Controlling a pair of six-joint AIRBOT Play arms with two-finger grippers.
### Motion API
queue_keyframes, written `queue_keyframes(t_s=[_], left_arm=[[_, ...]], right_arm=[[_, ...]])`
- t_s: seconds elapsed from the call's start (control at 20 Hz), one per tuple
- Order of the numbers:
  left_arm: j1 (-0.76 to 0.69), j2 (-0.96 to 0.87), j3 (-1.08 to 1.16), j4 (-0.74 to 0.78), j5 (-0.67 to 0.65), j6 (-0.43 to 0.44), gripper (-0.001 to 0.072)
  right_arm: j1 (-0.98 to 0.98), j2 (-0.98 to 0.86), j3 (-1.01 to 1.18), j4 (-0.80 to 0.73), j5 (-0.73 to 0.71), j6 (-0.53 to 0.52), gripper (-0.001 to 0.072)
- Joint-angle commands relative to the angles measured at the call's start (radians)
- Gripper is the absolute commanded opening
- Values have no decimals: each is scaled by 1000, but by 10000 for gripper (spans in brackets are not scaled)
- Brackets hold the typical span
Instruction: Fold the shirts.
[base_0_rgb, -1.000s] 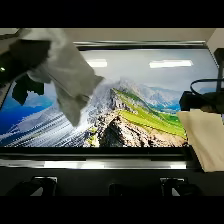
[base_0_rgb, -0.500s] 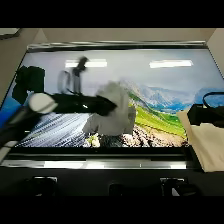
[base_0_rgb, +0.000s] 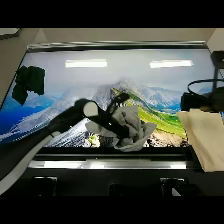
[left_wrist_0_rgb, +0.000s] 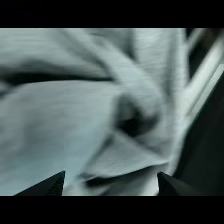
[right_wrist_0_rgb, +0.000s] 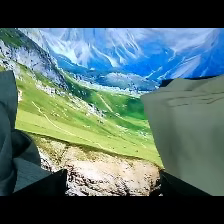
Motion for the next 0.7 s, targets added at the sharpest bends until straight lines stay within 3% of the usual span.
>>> queue_keyframes(t_s=[0.0,0.1,0.35,0.5,0.65], left_arm=[[194,57,37,243,-187,-56,704],[334,89,-28,234,-219,-78,704],[560,115,-323,37,-114,-72,704],[586,105,-438,-130,-5,-34,704],[565,64,-478,-189,75,-23,704]], right_arm=[[0,-119,-19,142,64,-31,671],[0,-144,-92,311,62,-85,688],[0,-146,-307,378,-105,-64,695],[0,-146,-356,505,-131,-64,696],[0,-149,-378,513,-129,-64,698]])
